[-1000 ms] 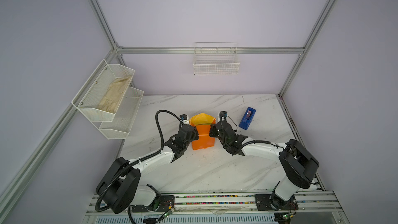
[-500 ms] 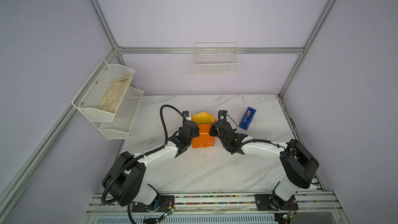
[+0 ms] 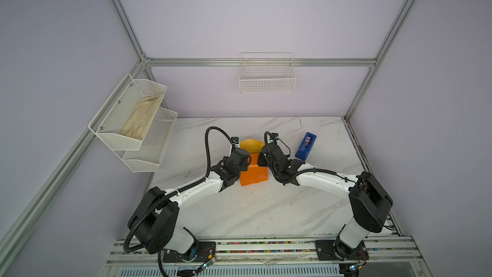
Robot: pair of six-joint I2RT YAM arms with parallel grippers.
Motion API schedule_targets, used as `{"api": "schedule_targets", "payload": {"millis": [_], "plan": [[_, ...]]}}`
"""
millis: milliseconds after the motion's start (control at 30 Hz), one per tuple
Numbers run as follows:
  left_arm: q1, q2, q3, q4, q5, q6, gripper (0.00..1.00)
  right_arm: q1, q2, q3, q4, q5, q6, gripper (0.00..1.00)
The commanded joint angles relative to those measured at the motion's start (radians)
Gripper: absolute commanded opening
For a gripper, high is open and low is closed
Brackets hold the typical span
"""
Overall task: Wrap a gift box in wrapping paper
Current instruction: Fold the wrapping paper for the gift box.
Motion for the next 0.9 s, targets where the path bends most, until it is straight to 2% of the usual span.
{"api": "schedule_targets", "payload": {"millis": [0, 100, 233, 367, 400, 467, 500, 633, 767, 867], "plan": [[-0.043, 0.009, 0.085, -0.021, -0.002, 0.022, 0.00, 0.024, 0.004, 0.015, 0.011, 0.051, 0.002, 0.00], [-0.054, 0.017, 0.069, -0.004, -0.031, 0.030, 0.00, 0.039, -0.010, -0.033, 0.051, 0.090, 0.003, 0.00], [-0.056, 0.029, 0.023, 0.044, -0.012, 0.043, 0.00, 0.043, -0.022, -0.134, 0.132, 0.089, 0.027, 0.00], [-0.057, 0.037, -0.001, 0.035, -0.006, 0.003, 0.00, 0.043, -0.024, -0.127, 0.099, 0.070, 0.044, 0.01], [-0.057, 0.036, -0.005, 0.031, -0.009, -0.005, 0.00, 0.043, -0.032, -0.110, 0.070, 0.058, 0.049, 0.04], [-0.057, 0.032, -0.007, 0.022, -0.016, -0.013, 0.00, 0.042, -0.067, -0.062, -0.012, 0.063, 0.034, 0.22], [-0.057, 0.033, -0.006, 0.018, -0.020, -0.014, 0.00, 0.043, -0.086, -0.046, -0.038, 0.063, 0.031, 0.27], [-0.056, 0.042, 0.010, -0.014, -0.045, -0.024, 0.00, 0.043, -0.172, 0.008, -0.140, 0.025, 0.021, 0.40], [-0.057, 0.048, 0.016, -0.020, -0.041, -0.035, 0.00, 0.043, -0.209, 0.085, -0.234, -0.022, 0.023, 0.42], [-0.057, 0.050, 0.014, -0.020, -0.040, -0.042, 0.00, 0.043, -0.211, 0.096, -0.214, -0.135, 0.077, 0.30]]}}
